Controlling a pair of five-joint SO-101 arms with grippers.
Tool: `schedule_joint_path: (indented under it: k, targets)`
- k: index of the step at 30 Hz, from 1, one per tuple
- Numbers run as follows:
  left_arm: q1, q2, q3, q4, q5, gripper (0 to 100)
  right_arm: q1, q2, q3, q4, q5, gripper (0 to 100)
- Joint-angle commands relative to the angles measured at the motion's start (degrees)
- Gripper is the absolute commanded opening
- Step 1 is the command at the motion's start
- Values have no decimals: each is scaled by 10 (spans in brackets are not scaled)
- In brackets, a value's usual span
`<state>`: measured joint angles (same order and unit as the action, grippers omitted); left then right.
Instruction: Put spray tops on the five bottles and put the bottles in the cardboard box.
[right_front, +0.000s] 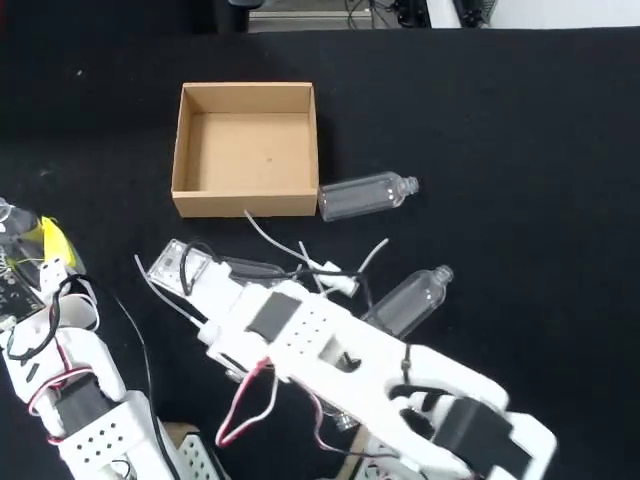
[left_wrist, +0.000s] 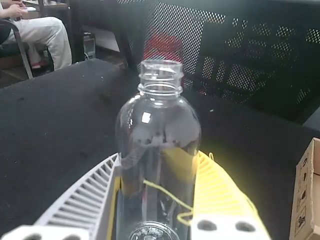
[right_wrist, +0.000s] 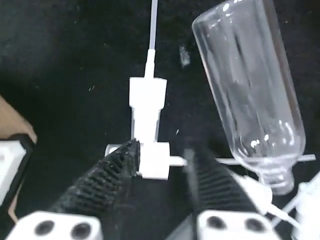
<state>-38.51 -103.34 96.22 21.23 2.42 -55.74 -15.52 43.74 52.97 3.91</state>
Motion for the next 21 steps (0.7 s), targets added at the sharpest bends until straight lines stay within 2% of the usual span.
schedule_joint_path:
  k: [1,8,16,18,20,21]
  targets:
    - [2,-9,12,2,9,29,-11,27,-52,-28,-9,227]
    - [0,-9,12,2,9,29,-53,118,-95,-76,-10,191]
    - [0,-9,12,3,9,29,-41,246,-173,-72,-9,187]
    - [0,-9,12,3,9,29,-40,262,-178,-69,-4,138]
    - [0,-9,12,3,9,29,-40,264,-177,-67,-4,5]
    - [0,-9,12,3,9,29,-39,259,-175,-62,-4,21]
